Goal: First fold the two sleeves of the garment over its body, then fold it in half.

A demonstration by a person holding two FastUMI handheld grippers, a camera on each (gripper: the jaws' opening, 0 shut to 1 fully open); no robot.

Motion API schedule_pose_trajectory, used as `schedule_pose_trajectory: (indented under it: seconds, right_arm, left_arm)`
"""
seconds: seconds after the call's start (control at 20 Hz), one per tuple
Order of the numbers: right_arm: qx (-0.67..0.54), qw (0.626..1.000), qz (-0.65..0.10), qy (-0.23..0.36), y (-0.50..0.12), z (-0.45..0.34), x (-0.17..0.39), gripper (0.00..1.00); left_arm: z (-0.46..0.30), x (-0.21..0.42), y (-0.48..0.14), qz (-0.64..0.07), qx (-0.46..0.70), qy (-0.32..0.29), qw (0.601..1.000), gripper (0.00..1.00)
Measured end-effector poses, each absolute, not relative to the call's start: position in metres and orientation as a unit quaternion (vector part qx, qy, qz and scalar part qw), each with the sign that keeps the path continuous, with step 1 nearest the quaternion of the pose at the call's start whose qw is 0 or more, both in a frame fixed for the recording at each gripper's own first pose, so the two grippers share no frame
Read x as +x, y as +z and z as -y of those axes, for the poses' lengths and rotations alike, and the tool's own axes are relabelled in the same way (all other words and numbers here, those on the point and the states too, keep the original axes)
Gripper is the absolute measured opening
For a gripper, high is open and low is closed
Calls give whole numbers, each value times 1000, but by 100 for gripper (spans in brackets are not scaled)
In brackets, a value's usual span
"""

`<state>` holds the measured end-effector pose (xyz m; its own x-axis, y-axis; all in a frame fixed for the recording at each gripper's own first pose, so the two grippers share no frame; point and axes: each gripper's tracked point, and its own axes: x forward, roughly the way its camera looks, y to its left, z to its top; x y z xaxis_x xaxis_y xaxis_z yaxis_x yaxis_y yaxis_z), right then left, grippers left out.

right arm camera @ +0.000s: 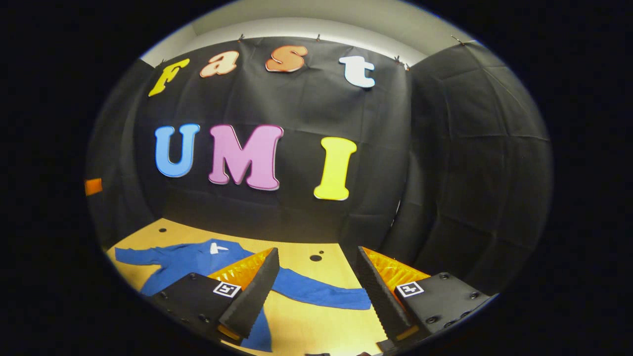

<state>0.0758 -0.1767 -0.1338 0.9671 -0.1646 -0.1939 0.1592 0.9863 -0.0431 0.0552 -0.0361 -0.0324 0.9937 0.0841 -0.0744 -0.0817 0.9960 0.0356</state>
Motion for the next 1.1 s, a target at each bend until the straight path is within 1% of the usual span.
schedule_pose_trajectory:
  seconds: [0.1, 0.15, 0.2, 0.25, 0.35, 0.5, 0.55, 0.6, 0.65, 0.7, 0.75, 0.8, 0.85, 0.9, 0.95, 1.0, 1.05, 1.1]
  right_arm:
    - [4, 988, -130, -87, -182, 207, 96, 98]
    - [21, 985, -148, -92, -208, 222, 107, 96]
    - [42, 980, -168, -100, -235, 236, 117, 96]
    - [63, 974, -190, -107, -263, 251, 128, 98]
    - [97, 960, -233, -124, -319, 279, 145, 98]
    - [121, 938, -294, -142, -394, 310, 165, 98]
    - [123, 930, -316, -145, -413, 317, 165, 96]
    - [129, 919, -342, -145, -434, 319, 165, 82]
    - [139, 909, -367, -140, -453, 318, 163, 92]
    - [147, 901, -383, -141, -468, 319, 163, 83]
    - [149, 893, -399, -145, -481, 321, 162, 83]
    - [153, 885, -415, -147, -494, 320, 163, 93]
    - [164, 867, -445, -151, -510, 316, 160, 83]
    - [149, 877, -427, -161, -503, 316, 168, 83]
    - [131, 883, -417, -172, -518, 322, 183, 70]
    - [132, 871, -442, -170, -526, 315, 179, 58]
    - [133, 873, -436, -174, -526, 318, 179, 52]
    - [152, 874, -432, -164, -523, 314, 187, 46]
  left_arm:
    - [61, 75, -34, -47, 16, 39, 998, 82]
    - [71, 83, -35, -47, 23, 40, 998, 83]
    - [81, 92, -34, -45, 33, 41, 998, 82]
    - [92, 101, -37, -45, 45, 41, 997, 83]
    - [111, 119, -53, -62, 63, 46, 995, 82]
    - [141, 142, -76, -91, 51, 44, 994, 83]
    - [147, 147, -82, -98, 49, 46, 993, 83]
    - [151, 151, -86, -103, 50, 50, 992, 82]
    - [153, 154, -90, -110, 55, 55, 991, 82]
    - [155, 157, -93, -115, 61, 59, 990, 83]
    - [158, 159, -97, -119, 67, 62, 989, 82]
    - [159, 161, -99, -121, 72, 62, 988, 82]
    - [162, 162, -102, -123, 77, 62, 987, 82]
    - [164, 164, -105, -124, 81, 62, 987, 82]
    - [166, 164, -109, -127, 83, 62, 986, 82]
    - [169, 166, -112, -131, 82, 60, 986, 82]
    - [172, 167, -116, -135, 79, 57, 986, 83]
    - [176, 168, -117, -137, 75, 53, 986, 83]
